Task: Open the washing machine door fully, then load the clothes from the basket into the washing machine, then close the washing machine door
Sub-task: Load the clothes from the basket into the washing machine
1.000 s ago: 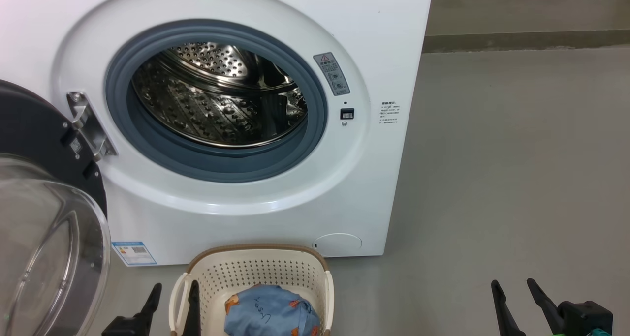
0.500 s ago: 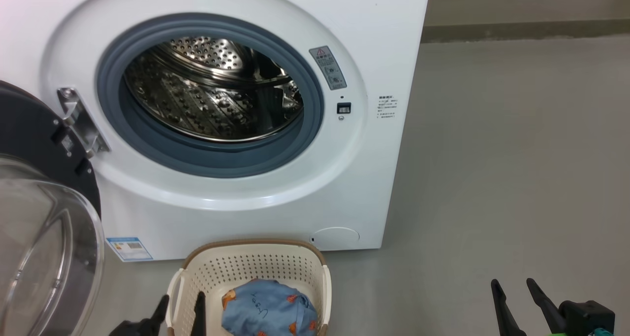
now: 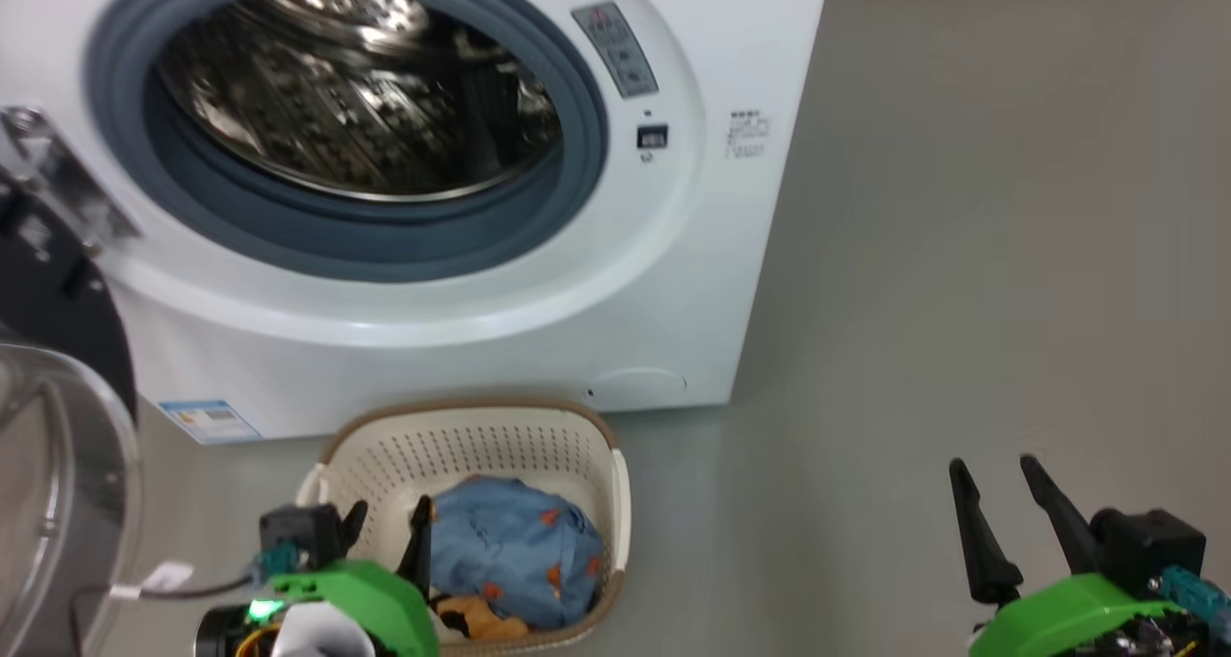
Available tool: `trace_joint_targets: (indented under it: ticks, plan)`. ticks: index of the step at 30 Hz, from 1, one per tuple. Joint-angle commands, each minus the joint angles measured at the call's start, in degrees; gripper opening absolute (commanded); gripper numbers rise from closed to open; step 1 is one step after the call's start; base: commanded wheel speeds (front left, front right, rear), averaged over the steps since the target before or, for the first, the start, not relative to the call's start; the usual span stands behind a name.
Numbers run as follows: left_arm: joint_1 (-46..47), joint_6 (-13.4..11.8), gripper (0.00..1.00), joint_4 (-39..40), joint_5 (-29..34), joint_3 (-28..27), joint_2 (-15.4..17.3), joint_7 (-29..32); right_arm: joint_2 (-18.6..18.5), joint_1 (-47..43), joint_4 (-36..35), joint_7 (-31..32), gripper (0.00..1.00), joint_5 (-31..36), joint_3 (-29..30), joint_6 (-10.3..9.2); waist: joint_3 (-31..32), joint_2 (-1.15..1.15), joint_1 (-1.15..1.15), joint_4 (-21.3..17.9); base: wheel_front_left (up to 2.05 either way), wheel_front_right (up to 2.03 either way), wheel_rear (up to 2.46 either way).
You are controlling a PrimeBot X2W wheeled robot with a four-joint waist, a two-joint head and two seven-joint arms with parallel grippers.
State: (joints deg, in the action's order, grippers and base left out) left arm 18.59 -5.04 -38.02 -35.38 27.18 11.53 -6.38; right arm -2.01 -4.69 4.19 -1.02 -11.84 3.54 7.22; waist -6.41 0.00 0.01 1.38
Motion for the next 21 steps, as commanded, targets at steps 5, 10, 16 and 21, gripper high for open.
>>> trace_joint_targets:
  ticks: [5, 10, 16, 21]
  plan:
    - [8.57, 3.07, 1.0, -9.99, -1.19, -1.23, -0.61, 1.49, -0.87, 4.86, -1.2, -1.02, 1.0, 0.73, -2.5, 0.26, -8.39, 0.0, -0.01, -4.57, 0.0, 0.0, 0.0]
    - [13.84, 5.76, 1.0, -19.27, -2.33, -1.42, -1.51, 2.73, -0.87, 7.43, -1.03, -2.1, 1.0, 0.49, -3.62, 0.26, -12.99, 0.0, -0.01, -7.14, 0.0, 0.0, 0.0]
    - [18.85, 7.76, 1.0, -25.87, -3.25, -1.84, -1.91, 3.38, -0.87, 9.97, -0.93, -3.37, 1.0, 0.18, -4.35, 0.26, -17.94, 0.0, -0.01, -9.12, 0.0, 0.0, 0.0]
    - [23.01, 9.44, 1.0, -30.7, -4.76, -2.75, -1.78, 4.5, -0.87, 12.11, -0.84, -4.37, 1.0, -0.24, -5.37, 0.26, -22.79, 0.0, -0.01, -10.56, 0.0, 0.0, 0.0]
